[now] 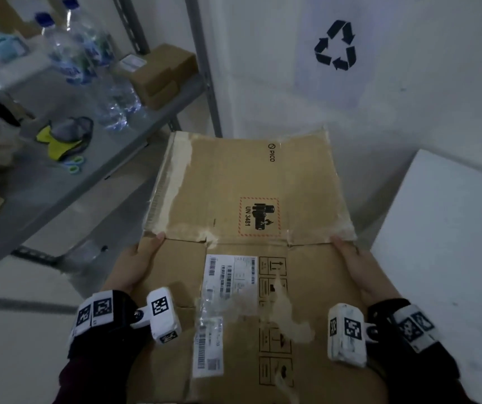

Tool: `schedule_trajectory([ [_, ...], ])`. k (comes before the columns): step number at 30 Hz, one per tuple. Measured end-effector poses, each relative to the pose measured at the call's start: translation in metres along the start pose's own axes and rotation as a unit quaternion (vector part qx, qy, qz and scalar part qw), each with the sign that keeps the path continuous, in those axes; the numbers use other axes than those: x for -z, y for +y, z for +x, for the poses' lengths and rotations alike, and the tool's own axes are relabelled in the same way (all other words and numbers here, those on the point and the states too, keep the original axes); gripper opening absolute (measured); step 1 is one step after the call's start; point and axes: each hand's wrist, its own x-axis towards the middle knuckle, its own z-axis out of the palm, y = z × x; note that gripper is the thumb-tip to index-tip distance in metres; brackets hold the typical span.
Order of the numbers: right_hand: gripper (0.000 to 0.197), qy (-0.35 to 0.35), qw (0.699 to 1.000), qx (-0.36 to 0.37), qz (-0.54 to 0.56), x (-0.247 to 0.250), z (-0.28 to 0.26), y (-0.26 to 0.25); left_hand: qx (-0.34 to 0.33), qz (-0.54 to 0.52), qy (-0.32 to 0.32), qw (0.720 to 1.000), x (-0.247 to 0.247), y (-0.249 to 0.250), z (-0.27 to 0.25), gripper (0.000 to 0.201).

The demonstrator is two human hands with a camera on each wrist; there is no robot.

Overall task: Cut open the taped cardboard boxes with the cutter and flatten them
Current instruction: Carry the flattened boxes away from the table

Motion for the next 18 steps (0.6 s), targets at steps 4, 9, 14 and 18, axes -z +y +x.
schedule_trajectory([
  [4,0.054,0.064,0.997,-0.037,0.036,-0.051,0.015,-0.013,-0.021,0.036,-0.049,0.998,0.019,0.025,0.083,0.069],
  [9,0.059,0.12,0.985,-0.092,0.088,-0.092,0.029,-0.005,-0.054,0.078,-0.11,0.989,0.02,0.043,0.15,0.064],
  [14,0.055,0.164,0.973,-0.121,0.112,-0.106,0.035,0.008,-0.051,0.117,-0.159,0.979,0.006,0.049,0.185,0.067],
  [18,0.056,0.202,0.963,-0.14,0.106,-0.112,0.04,0.022,-0.047,0.139,-0.182,0.972,-0.014,0.046,0.201,0.076],
])
